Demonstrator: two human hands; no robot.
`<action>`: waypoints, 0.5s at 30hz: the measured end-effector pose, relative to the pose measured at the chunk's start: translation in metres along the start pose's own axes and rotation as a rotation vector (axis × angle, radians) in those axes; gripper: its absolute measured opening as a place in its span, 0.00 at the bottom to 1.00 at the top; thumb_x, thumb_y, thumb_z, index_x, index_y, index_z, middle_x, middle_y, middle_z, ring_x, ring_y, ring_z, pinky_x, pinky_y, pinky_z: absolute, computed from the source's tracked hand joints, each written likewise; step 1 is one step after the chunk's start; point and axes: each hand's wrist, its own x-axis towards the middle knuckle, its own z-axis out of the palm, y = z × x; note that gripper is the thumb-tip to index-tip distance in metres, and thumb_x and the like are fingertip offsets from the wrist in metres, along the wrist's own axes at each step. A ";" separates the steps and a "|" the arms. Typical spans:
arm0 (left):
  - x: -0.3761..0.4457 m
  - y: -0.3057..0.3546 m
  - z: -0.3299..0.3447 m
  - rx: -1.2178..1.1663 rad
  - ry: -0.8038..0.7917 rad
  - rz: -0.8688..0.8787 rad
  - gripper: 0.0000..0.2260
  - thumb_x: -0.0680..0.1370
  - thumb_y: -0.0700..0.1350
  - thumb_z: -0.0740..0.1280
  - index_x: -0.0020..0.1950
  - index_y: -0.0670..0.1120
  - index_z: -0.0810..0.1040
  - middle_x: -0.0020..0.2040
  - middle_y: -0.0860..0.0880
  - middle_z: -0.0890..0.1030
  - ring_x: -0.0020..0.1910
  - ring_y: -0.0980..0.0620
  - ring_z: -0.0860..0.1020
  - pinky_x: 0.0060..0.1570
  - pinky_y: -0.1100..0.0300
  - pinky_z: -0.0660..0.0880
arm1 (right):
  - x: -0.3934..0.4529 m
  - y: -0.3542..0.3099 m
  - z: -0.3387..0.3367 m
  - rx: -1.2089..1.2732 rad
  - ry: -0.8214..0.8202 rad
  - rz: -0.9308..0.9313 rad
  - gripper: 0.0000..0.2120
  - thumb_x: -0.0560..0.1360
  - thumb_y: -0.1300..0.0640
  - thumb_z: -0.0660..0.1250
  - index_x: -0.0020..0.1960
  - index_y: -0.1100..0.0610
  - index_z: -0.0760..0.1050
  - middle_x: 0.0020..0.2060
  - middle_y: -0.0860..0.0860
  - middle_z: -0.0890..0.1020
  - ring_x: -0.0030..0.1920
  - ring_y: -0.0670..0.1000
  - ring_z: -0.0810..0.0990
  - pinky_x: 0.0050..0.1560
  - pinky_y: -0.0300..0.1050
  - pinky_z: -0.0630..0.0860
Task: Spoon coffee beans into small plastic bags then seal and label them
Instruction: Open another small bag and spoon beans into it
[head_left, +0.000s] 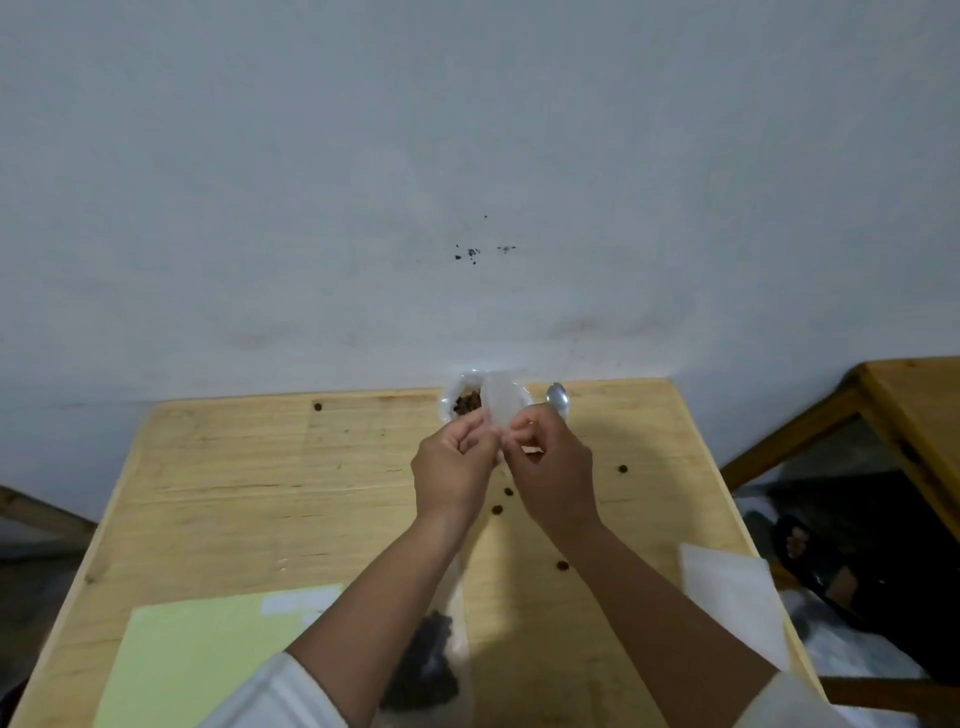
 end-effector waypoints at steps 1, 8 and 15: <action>0.000 0.001 0.002 0.034 0.034 0.020 0.13 0.75 0.40 0.67 0.58 0.49 0.80 0.37 0.59 0.83 0.42 0.59 0.82 0.48 0.58 0.80 | 0.002 -0.001 0.000 0.008 -0.009 -0.021 0.08 0.71 0.68 0.68 0.42 0.57 0.74 0.35 0.46 0.79 0.39 0.36 0.77 0.36 0.24 0.70; -0.002 0.003 0.009 0.187 0.153 0.126 0.10 0.76 0.41 0.68 0.56 0.48 0.81 0.37 0.61 0.80 0.35 0.71 0.78 0.38 0.77 0.72 | 0.010 0.006 -0.005 0.113 -0.085 0.047 0.10 0.73 0.65 0.68 0.51 0.54 0.82 0.42 0.46 0.84 0.44 0.38 0.81 0.42 0.26 0.74; 0.001 0.002 0.008 0.395 0.173 0.283 0.08 0.76 0.41 0.67 0.53 0.46 0.83 0.32 0.63 0.77 0.32 0.71 0.76 0.36 0.78 0.69 | 0.018 0.006 -0.006 0.013 -0.111 0.106 0.10 0.72 0.63 0.68 0.50 0.53 0.82 0.35 0.51 0.84 0.38 0.42 0.80 0.40 0.26 0.72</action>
